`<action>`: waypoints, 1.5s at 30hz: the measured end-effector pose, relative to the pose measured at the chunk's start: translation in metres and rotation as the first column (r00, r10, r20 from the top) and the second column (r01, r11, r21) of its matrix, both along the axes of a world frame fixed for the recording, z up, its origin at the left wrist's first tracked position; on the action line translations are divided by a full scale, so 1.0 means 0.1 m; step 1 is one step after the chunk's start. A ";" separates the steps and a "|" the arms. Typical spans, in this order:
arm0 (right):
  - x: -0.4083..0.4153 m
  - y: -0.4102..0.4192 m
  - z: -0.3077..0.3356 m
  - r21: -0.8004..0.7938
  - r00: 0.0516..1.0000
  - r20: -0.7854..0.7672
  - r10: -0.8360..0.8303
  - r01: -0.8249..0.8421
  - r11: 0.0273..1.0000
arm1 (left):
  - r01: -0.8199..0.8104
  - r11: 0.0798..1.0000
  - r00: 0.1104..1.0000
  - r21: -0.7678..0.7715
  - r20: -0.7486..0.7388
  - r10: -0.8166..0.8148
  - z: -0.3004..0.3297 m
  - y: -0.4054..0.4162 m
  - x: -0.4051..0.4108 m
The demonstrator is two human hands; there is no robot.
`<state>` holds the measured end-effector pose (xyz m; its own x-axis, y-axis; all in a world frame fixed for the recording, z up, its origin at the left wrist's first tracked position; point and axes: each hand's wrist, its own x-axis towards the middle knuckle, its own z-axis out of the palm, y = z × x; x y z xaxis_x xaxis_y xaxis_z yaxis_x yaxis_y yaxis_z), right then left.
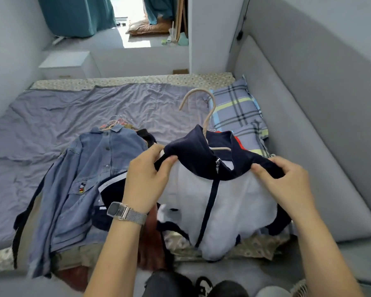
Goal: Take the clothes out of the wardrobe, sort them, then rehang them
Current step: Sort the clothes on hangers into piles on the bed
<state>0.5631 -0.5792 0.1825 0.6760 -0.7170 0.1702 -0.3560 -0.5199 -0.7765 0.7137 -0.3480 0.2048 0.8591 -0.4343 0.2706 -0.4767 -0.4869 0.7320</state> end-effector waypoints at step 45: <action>3.64 -2.68 -2.91 -0.119 0.446 -0.889 0.106 -0.449 0.886 | -0.239 0.909 0.904 0.342 -0.264 0.337 -2.30 -1.19 2.66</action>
<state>0.9276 -0.8470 -0.1087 0.7549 -0.4864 -0.4400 -0.5269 -0.8492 0.0346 0.9798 -0.4665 -0.0251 0.9763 -0.1718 -0.1318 -0.0542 -0.7833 0.6193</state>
